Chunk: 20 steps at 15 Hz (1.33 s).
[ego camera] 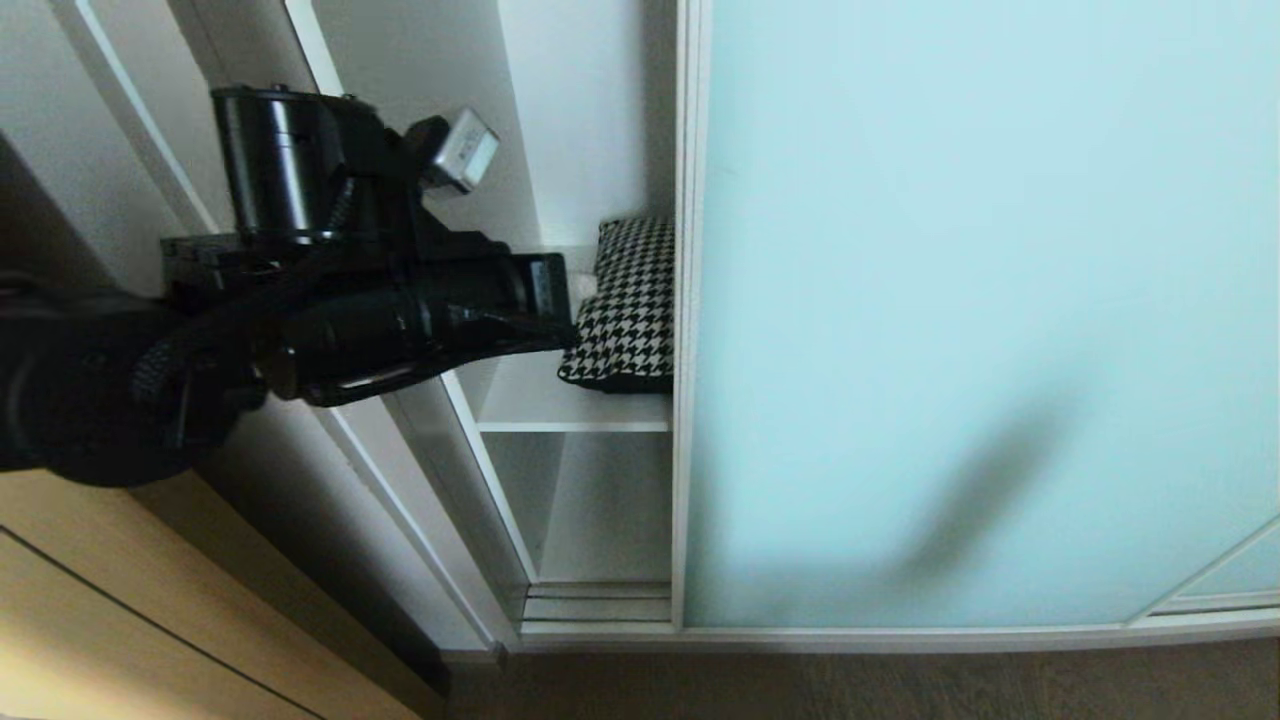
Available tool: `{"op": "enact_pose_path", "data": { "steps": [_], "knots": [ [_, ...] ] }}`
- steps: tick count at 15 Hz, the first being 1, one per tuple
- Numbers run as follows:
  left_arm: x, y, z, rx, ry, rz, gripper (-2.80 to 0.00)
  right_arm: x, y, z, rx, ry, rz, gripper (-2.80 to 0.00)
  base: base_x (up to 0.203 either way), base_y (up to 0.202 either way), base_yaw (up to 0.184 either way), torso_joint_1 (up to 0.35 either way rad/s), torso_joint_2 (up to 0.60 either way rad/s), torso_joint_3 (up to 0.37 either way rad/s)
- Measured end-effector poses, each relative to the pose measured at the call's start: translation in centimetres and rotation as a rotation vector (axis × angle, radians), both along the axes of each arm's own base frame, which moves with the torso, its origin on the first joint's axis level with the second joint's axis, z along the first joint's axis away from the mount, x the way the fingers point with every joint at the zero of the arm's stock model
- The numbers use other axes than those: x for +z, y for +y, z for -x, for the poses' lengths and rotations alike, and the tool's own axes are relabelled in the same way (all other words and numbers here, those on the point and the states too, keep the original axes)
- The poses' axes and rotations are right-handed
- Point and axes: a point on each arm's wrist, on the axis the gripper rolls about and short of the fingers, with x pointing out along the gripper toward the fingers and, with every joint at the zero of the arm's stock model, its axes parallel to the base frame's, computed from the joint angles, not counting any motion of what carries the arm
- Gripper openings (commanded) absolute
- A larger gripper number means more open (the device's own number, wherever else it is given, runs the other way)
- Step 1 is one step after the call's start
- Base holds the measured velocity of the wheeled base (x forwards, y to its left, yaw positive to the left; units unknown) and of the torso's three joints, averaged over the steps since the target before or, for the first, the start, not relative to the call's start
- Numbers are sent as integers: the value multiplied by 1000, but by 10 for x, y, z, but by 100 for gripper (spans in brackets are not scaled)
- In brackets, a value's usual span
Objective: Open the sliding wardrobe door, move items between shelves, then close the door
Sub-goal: Open the door
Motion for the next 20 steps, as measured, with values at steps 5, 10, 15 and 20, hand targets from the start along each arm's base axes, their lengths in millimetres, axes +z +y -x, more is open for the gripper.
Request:
{"op": "enact_pose_path", "data": {
  "steps": [5,10,15,20],
  "knots": [
    [-16,-51,-20,-4,-16,-34,-280,0,0,0,0,0,0,-280,0,0,0,0,0,0],
    [-28,-89,-33,-23,-32,-63,-280,0,0,0,0,0,0,-280,0,0,0,0,0,0],
    [-38,-114,-38,-40,-49,-90,-280,0,0,0,0,0,0,-280,0,0,0,0,0,0],
    [-40,-139,-24,-104,-55,-86,-280,0,0,0,0,0,0,-280,0,0,0,0,0,0]
  ]
}}
